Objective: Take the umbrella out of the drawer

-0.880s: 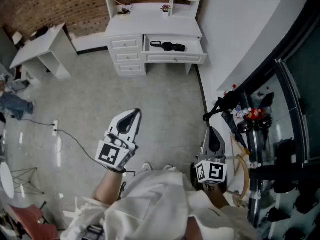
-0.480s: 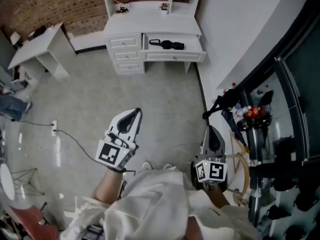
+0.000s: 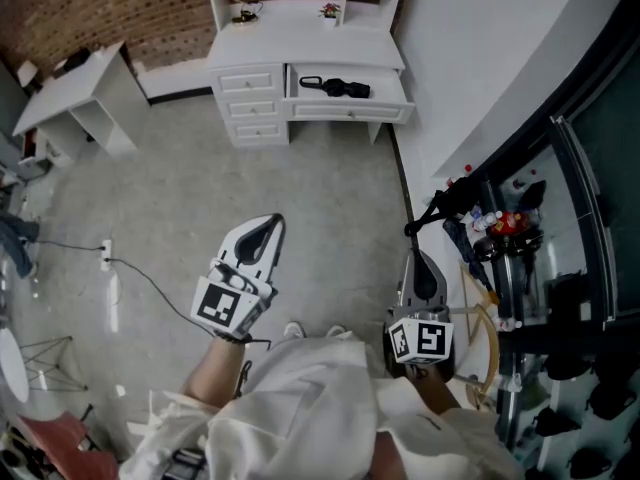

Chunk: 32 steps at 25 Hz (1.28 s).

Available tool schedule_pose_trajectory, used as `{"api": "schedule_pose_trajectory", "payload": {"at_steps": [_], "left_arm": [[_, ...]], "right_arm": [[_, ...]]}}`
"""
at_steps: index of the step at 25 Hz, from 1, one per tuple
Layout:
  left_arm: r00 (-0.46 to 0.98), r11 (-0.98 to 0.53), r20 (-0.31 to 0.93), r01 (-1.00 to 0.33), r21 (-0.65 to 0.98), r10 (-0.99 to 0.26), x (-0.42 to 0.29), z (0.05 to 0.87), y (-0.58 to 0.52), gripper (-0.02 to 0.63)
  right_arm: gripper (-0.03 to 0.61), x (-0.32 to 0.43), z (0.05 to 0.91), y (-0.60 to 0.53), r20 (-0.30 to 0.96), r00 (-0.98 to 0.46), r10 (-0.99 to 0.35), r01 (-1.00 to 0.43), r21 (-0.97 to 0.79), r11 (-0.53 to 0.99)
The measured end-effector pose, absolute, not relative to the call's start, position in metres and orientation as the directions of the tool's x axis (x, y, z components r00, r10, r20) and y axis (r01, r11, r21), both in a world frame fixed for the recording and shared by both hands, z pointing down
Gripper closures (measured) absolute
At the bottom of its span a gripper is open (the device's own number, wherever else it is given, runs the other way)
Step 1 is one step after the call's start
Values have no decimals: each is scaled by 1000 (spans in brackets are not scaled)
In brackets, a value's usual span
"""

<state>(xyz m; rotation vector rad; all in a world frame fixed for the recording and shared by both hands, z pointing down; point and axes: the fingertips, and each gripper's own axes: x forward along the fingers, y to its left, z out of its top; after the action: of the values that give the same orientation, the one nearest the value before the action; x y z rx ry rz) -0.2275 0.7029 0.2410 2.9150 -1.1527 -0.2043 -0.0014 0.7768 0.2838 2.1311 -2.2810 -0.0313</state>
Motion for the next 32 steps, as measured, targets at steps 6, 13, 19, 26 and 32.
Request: {"api": "schedule_pose_trajectory", "payload": {"at_steps": [6,13,19,26,32], "left_arm": [[740,-749,-117,-660,58,-662,-238,245,695,588],[771,-776,-91,-627,68,-631,-249,258,690,588],[782,-787,-90,-612,77,-617,-248,260,679,588],[782,-787,-87,-612,81,-617,-235,266,657,588],[776,-781,-87,-621,75,-625,-215,267,616,588]], "right_arm": [[489,-28,285,767,16,-115,-993,-993,38,116],[339,-54,296,764,43,-123,-992,-992,30,124],[202,-59,304,755,71,-131,-989,-991,29,133],[124,-55,315,726,94,-175,-980,-983,33,179],[104,-40,319,681,94,-205,-974,-978,24,209]]}}
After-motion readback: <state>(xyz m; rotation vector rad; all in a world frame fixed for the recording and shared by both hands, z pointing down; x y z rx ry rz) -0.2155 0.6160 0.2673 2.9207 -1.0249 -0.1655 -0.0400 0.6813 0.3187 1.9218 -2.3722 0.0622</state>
